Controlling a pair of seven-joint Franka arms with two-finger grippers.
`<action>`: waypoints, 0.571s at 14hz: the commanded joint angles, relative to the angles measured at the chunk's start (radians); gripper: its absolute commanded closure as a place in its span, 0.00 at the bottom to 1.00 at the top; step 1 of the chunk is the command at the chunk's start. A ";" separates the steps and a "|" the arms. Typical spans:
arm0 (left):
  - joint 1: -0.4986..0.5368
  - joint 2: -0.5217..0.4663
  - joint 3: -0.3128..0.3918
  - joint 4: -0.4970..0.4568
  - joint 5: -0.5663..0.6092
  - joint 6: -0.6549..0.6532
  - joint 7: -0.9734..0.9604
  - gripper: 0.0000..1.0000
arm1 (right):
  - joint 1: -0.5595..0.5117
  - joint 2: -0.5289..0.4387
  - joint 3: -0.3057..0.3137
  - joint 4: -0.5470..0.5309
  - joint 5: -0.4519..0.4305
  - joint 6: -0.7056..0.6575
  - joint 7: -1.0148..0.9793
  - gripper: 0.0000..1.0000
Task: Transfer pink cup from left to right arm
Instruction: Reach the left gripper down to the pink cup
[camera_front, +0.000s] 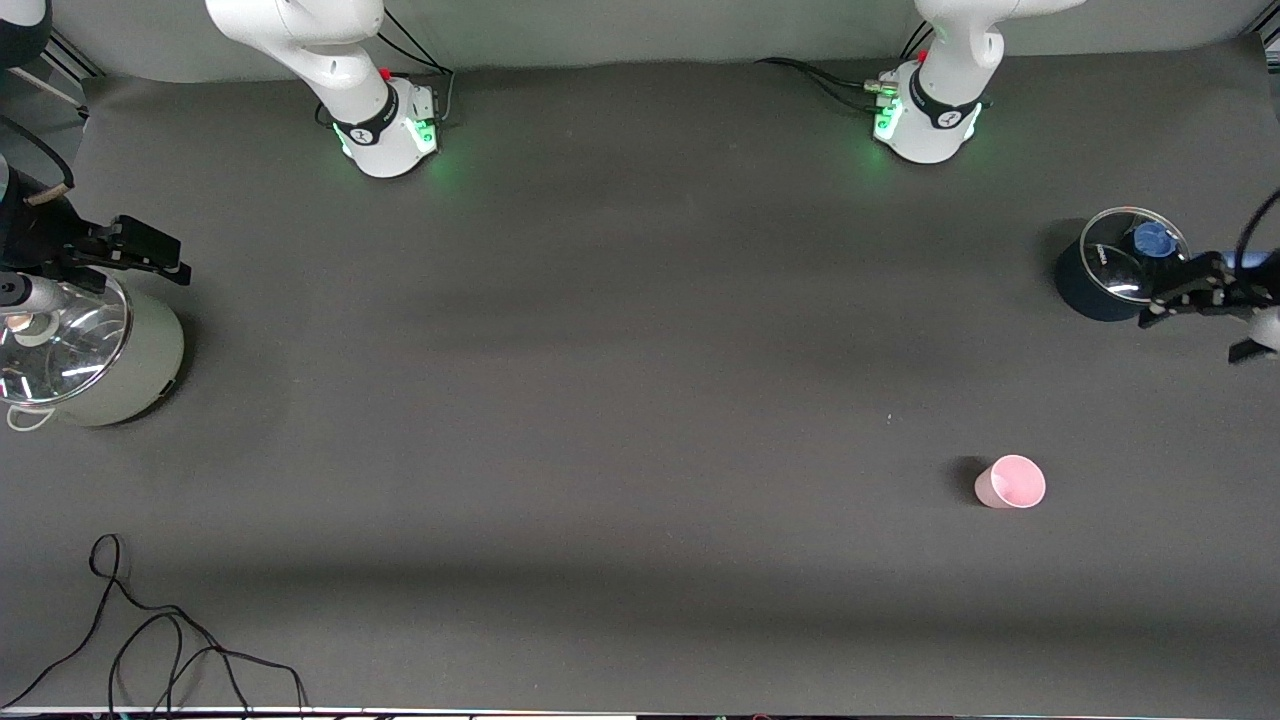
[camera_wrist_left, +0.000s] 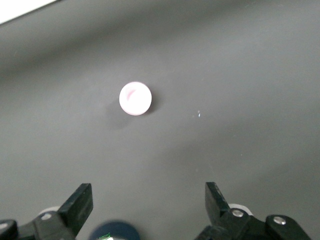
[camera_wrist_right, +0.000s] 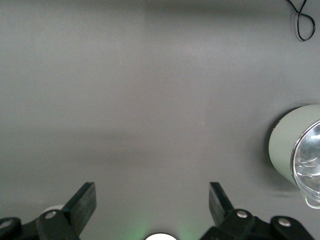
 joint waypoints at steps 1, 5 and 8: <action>0.076 0.117 -0.005 0.082 -0.133 0.001 0.218 0.00 | -0.010 0.007 0.003 0.019 0.018 -0.016 -0.008 0.00; 0.189 0.258 -0.007 0.083 -0.321 0.001 0.503 0.00 | -0.009 0.008 0.003 0.019 0.018 -0.016 -0.006 0.00; 0.239 0.358 -0.008 0.085 -0.432 -0.001 0.739 0.00 | -0.007 0.009 0.003 0.019 0.018 -0.016 -0.006 0.00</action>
